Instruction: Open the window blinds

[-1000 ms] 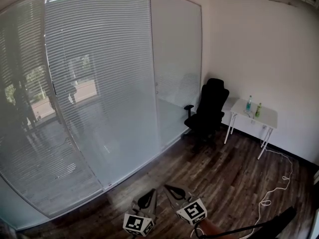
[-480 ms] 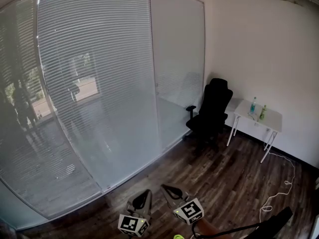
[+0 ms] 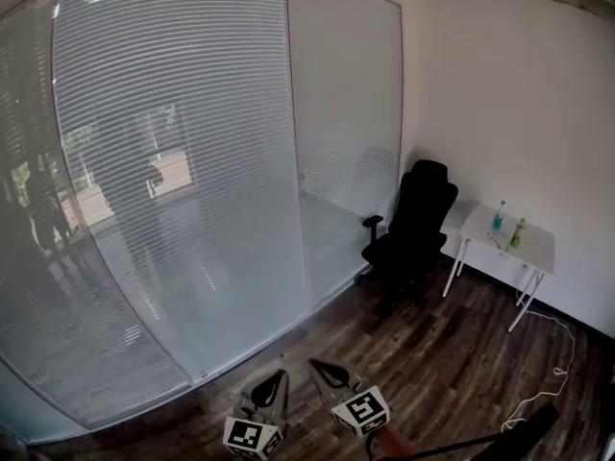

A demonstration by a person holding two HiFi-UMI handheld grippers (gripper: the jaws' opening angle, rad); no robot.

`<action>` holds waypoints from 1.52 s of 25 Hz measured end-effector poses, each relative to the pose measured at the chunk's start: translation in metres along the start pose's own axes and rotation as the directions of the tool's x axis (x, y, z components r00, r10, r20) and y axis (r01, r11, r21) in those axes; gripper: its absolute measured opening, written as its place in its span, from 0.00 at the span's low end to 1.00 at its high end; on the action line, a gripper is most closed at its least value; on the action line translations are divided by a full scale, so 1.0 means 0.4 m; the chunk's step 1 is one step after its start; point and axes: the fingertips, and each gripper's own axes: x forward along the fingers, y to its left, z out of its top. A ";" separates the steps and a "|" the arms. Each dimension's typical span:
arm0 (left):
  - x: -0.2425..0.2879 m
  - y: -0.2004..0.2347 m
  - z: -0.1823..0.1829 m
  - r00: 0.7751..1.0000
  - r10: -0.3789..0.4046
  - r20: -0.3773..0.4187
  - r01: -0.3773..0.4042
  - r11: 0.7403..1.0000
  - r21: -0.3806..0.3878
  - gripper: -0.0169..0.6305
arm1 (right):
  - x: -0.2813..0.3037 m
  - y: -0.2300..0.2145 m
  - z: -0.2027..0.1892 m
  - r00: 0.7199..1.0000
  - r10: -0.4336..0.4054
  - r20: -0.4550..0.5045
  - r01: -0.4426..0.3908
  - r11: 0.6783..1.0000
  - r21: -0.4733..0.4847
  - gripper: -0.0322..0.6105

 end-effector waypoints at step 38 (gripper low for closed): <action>0.720 0.577 -0.167 0.997 -0.078 0.022 0.077 0.997 0.011 0.02 | 0.701 -0.585 -0.169 0.998 -0.059 0.015 0.059 0.998 -0.032 0.07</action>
